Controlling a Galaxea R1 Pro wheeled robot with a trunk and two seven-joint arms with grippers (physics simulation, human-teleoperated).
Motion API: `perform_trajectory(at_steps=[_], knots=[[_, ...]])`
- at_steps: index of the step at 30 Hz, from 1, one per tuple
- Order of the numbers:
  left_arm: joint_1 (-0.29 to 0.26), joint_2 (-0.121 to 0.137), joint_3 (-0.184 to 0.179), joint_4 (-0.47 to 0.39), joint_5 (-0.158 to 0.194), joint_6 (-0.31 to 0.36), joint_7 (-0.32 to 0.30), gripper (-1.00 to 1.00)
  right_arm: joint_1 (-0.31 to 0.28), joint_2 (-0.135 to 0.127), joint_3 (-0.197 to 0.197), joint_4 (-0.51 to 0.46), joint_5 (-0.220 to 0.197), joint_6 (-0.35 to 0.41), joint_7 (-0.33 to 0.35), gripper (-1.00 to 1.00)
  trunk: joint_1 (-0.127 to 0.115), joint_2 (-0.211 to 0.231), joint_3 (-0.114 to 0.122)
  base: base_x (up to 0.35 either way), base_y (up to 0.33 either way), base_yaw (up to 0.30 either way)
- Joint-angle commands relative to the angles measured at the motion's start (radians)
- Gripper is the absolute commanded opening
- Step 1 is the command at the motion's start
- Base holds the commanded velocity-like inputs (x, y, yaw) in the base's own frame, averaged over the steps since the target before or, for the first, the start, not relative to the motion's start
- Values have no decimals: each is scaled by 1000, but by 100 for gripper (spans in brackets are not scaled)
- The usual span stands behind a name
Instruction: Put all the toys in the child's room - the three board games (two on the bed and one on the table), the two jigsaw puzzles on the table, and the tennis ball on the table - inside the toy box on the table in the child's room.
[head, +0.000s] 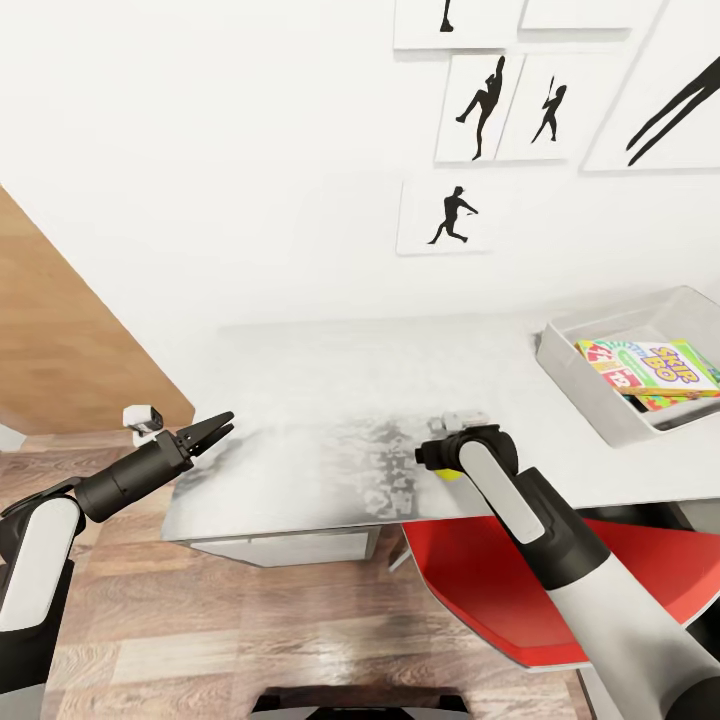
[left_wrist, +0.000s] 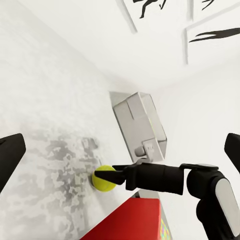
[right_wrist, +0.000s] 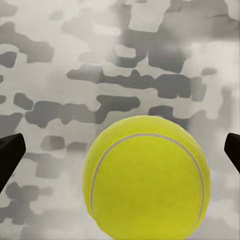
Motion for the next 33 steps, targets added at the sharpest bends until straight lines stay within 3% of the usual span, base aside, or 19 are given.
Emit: perform_trajectory(at_steps=[1,33], knots=[[-1,0,1,0,-2,4,-4,100,0,-1,2,-1,-9,2,-11,100,1,-2,-1,0,0,0],[-1,0,1,0,-2,4,-4,100,13,-12,1,-1,-9,2,-12,100,1,-2,-1,0,0,0]])
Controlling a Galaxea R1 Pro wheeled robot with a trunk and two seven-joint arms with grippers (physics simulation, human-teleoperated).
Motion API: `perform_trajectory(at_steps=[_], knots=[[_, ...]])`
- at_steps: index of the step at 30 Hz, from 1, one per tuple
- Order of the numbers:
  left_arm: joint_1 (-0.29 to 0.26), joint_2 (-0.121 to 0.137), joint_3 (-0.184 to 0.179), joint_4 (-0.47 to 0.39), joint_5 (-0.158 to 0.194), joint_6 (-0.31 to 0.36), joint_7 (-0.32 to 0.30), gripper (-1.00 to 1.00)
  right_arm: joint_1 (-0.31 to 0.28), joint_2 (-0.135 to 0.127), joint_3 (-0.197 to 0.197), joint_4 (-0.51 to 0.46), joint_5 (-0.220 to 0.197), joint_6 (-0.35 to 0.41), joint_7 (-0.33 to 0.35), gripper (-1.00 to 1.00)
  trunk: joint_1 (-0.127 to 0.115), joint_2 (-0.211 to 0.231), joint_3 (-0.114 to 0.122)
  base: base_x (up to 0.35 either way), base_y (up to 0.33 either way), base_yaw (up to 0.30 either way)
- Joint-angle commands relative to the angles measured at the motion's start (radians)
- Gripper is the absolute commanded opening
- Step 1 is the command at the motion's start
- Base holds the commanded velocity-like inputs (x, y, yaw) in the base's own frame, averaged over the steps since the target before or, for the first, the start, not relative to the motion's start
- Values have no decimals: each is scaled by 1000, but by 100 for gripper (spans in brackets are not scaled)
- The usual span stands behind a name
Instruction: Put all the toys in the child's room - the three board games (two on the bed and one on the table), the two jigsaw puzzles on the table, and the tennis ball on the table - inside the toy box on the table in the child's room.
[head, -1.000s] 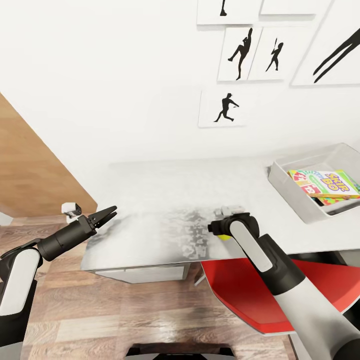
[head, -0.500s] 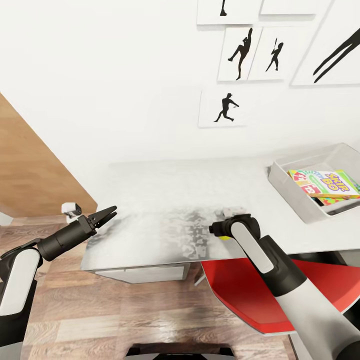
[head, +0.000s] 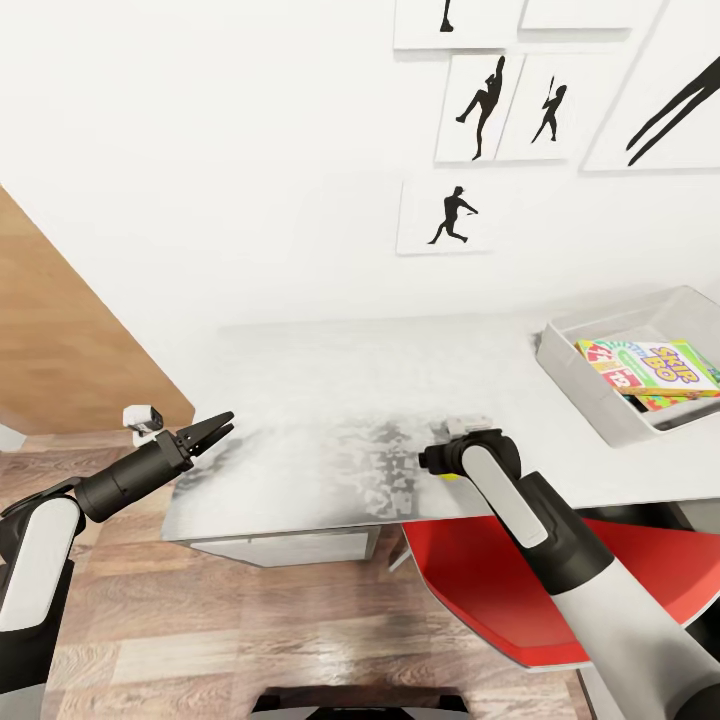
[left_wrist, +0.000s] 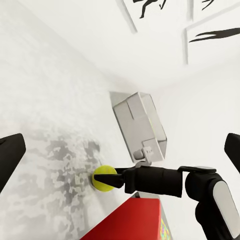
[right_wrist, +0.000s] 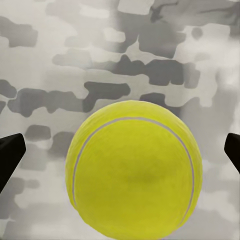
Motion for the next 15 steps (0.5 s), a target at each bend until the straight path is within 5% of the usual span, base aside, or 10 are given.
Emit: perform_trajectory(at_steps=[1,15], knots=[[-1,0,1,0,-2,4,-4,100,-1,-1,2,-1,-9,2,-10,100,1,-2,-1,0,0,0],[-1,0,1,0,-2,5,-4,100,0,-1,2,-1,-10,2,-12,100,1,-2,-1,0,0,0]])
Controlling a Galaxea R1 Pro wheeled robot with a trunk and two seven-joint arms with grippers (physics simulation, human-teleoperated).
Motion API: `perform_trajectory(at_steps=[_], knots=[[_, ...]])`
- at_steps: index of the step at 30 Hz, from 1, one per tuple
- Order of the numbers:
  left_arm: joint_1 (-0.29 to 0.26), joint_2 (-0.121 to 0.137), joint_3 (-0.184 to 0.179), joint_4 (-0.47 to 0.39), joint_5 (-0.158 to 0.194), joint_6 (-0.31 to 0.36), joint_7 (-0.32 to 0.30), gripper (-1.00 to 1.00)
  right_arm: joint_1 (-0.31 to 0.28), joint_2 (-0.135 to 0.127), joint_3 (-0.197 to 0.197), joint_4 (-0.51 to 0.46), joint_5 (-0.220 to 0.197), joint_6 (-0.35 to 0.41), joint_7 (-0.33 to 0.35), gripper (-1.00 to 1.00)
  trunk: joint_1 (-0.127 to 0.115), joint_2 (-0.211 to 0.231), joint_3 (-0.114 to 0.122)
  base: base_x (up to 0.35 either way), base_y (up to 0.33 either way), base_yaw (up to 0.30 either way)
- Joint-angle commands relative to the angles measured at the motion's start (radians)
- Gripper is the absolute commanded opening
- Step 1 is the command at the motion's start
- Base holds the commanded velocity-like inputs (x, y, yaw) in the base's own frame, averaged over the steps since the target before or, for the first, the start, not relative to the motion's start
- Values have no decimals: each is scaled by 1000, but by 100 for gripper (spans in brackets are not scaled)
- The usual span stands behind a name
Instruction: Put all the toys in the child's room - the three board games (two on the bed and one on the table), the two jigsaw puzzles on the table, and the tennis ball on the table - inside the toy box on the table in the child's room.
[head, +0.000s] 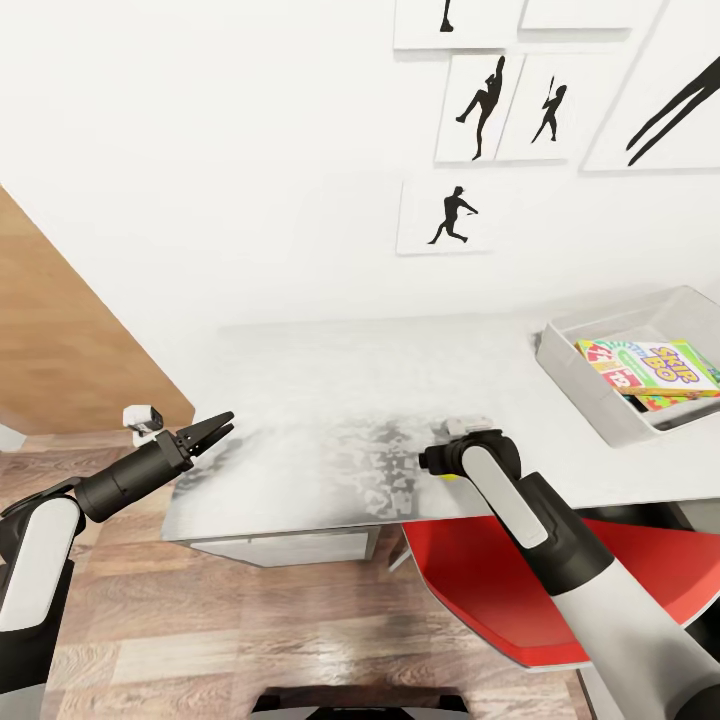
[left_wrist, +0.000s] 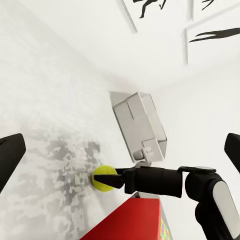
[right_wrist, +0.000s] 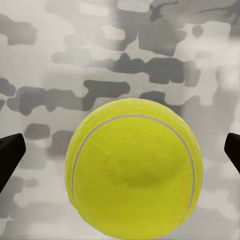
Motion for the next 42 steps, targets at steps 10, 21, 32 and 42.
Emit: perform_trajectory(at_steps=[10,21,32,42], knots=[[-1,0,1,0,-2,4,-4,100,-1,-1,0,9,-9,2,-12,-100,1,-2,-1,0,0,0],[-1,0,1,-1,-2,4,-4,100,-2,0,-6,36,-9,2,-11,-100,1,-2,-1,0,0,0],[-1,0,1,0,-2,4,-4,100,-2,-1,-9,37,-8,2,-10,-100,1,-2,-1,0,0,0],[0,0,1,-1,2,4,-5,100,-2,-1,-10,37,-9,3,-10,-100,1,-2,-1,0,0,0]])
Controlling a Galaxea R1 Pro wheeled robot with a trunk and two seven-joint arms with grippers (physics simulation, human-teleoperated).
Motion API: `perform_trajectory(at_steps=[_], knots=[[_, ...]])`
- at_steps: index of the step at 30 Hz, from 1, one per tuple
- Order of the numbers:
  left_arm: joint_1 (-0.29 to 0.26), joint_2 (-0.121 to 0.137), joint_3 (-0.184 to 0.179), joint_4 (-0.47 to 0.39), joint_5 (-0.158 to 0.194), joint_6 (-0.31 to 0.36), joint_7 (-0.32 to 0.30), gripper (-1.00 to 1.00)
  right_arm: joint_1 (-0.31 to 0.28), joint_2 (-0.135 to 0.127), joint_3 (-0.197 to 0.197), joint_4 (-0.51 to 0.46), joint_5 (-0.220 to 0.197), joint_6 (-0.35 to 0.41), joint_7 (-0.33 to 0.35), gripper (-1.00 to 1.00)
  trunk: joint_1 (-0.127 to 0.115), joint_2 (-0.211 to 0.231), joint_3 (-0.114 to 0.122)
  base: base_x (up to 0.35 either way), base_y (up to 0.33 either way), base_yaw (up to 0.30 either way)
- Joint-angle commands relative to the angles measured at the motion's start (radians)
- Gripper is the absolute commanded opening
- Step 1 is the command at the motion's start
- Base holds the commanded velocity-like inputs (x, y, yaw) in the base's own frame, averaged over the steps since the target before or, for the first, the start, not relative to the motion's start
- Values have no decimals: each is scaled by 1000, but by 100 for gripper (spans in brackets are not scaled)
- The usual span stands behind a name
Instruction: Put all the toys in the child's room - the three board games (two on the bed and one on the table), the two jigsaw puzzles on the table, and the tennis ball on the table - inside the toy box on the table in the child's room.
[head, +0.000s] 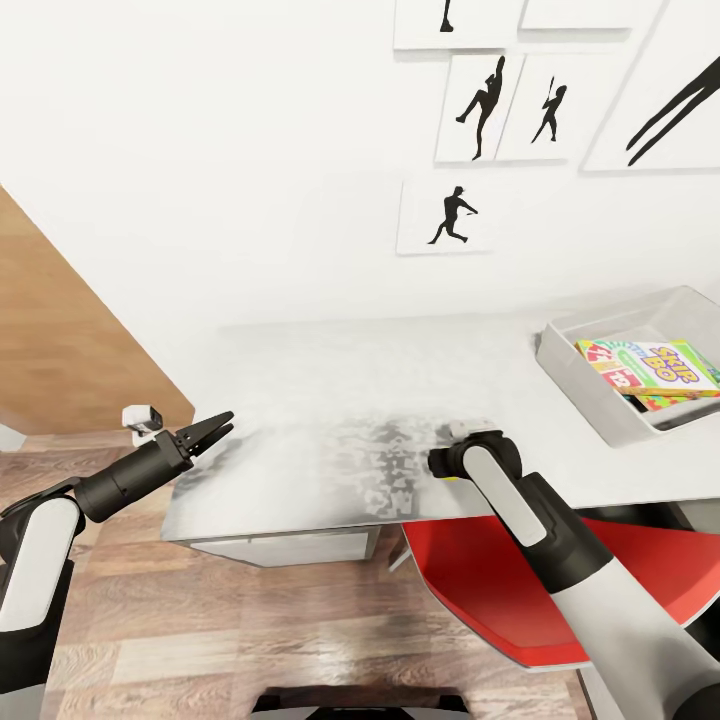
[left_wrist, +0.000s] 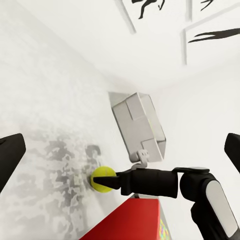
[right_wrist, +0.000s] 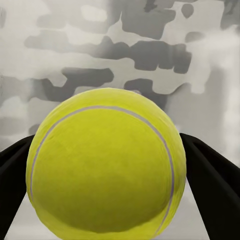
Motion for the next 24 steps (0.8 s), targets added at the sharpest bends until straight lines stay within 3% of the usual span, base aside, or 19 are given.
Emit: perform_trajectory(at_steps=[1,12,18,24], knots=[[-1,0,1,0,-2,4,-4,100,-1,-1,2,-1,-13,2,-10,-100,1,-2,-1,0,0,0],[1,0,1,-2,-1,1,-6,100,-3,-10,-6,-41,-19,5,-6,-100,1,-2,-1,0,0,0],[29,-1,-7,7,18,33,-13,100,-31,23,-16,-46,-30,-8,5,-100,1,-2,-1,0,0,0],[29,-1,-7,7,18,33,-13,100,-31,23,-16,-46,-30,-8,5,-100,1,-2,-1,0,0,0]])
